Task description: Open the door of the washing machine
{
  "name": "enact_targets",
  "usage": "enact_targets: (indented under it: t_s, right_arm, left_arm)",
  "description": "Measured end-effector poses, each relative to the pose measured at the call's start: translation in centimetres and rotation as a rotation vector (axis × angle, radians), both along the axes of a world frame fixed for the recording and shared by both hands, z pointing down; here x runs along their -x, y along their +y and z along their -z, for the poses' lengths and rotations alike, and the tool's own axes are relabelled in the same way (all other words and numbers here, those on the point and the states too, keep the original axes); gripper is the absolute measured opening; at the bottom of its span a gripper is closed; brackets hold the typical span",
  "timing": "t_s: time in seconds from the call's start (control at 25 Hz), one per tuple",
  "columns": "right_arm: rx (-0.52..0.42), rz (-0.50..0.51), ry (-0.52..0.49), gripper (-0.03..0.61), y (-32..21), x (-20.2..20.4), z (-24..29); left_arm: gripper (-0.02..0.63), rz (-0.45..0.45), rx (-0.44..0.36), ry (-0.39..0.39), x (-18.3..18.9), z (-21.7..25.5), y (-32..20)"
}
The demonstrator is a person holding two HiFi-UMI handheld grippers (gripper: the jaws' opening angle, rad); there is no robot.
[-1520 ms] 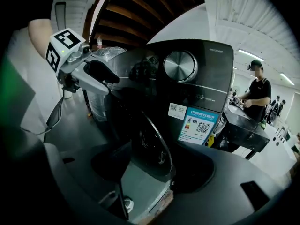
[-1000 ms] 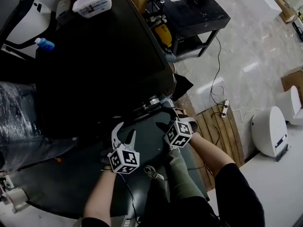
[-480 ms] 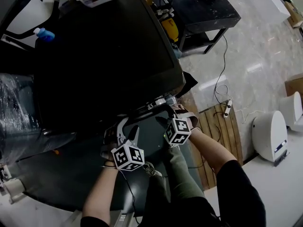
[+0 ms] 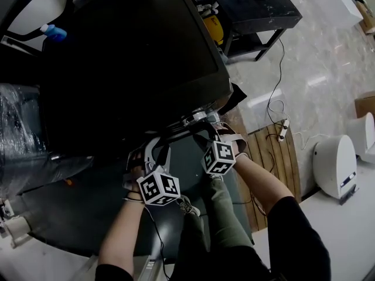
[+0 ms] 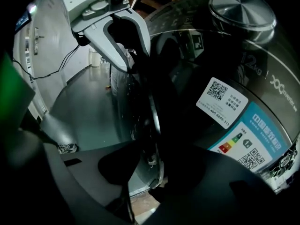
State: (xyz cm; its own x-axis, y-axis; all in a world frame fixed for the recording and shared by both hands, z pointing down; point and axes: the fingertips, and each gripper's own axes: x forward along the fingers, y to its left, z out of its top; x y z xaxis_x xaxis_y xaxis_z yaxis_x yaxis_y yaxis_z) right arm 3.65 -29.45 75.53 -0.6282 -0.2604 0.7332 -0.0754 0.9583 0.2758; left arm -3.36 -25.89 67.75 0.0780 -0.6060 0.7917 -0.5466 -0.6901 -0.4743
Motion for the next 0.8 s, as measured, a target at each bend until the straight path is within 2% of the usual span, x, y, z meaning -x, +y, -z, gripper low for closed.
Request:
enact_targets:
  t_s: [0.48,0.72,0.8]
  right_arm:
    - [0.011,-0.068,-0.037,0.156,0.3,-0.3,0.1]
    - [0.01,-0.067,-0.028,0.154,0.4,-0.3,0.1]
    - [0.023,-0.038,-0.026,0.153,2.1,-1.0,0.1]
  left_arm:
    - [0.137,0.042,0.012,0.048,-0.2,0.2,0.4]
    - [0.132,0.038,0.02,0.06,-0.3,0.2,0.5]
    - [0.132,0.013,0.053,0.071,-1.0,0.1,1.8]
